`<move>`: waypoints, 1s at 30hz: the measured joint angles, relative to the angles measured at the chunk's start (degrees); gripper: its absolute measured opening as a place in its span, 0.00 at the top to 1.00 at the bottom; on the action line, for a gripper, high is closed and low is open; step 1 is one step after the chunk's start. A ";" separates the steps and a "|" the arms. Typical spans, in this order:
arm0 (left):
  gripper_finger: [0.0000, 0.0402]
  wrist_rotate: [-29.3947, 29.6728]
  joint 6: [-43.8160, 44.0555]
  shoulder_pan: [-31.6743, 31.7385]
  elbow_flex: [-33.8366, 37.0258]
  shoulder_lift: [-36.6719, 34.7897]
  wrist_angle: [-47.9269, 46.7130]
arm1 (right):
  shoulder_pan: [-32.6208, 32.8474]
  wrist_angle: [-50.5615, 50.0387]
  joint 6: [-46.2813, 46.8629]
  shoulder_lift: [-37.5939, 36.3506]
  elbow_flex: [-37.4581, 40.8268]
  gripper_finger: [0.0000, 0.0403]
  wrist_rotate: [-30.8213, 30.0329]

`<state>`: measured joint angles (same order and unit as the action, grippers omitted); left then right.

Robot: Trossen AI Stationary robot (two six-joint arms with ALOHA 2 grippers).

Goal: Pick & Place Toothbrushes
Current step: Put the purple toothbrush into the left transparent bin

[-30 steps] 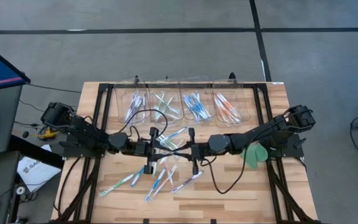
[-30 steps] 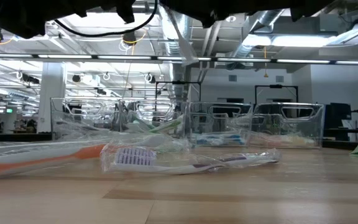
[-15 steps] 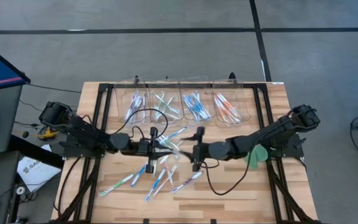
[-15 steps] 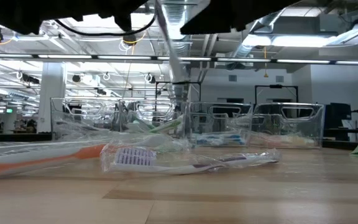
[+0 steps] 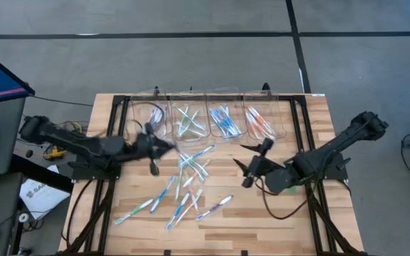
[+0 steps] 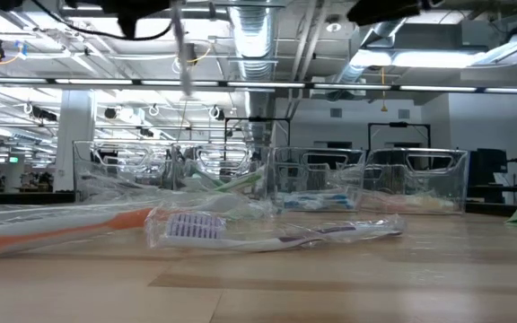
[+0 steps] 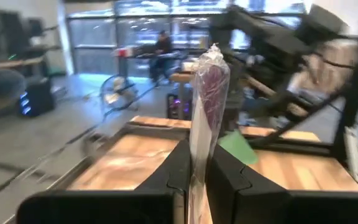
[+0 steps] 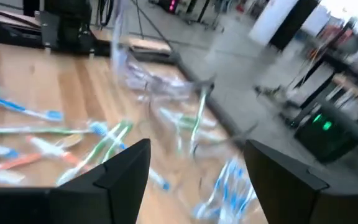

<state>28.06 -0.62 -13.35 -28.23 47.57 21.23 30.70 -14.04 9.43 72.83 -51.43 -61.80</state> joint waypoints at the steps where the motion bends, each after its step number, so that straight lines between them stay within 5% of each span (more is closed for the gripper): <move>1: 0.95 0.04 1.43 1.37 -0.20 -2.58 -3.31 | 0.16 -2.34 2.49 -0.31 -0.01 0.37 0.02; 7: 0.95 -0.29 12.69 12.58 -9.33 -9.38 -32.46 | -0.57 -6.82 8.06 -0.45 0.01 0.37 0.27; 15: 0.95 -7.46 12.38 30.82 -28.46 -0.32 -58.35 | -1.65 -6.51 8.25 -0.43 0.01 0.37 2.19; 18: 0.95 -11.98 10.98 38.87 -32.22 5.51 -63.75 | -1.57 -6.49 9.03 -0.43 0.01 0.37 2.40; 22: 0.95 -25.52 11.07 48.56 -32.80 12.82 -65.73 | -1.59 -6.50 9.73 -0.41 0.01 0.37 3.37; 30: 0.95 -27.00 10.62 57.53 -32.78 23.94 -66.88 | -1.46 -6.69 10.53 -0.37 0.16 0.37 6.54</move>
<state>1.06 10.00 44.18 -61.01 71.52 -45.65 29.23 -20.73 19.96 72.47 -51.27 -55.26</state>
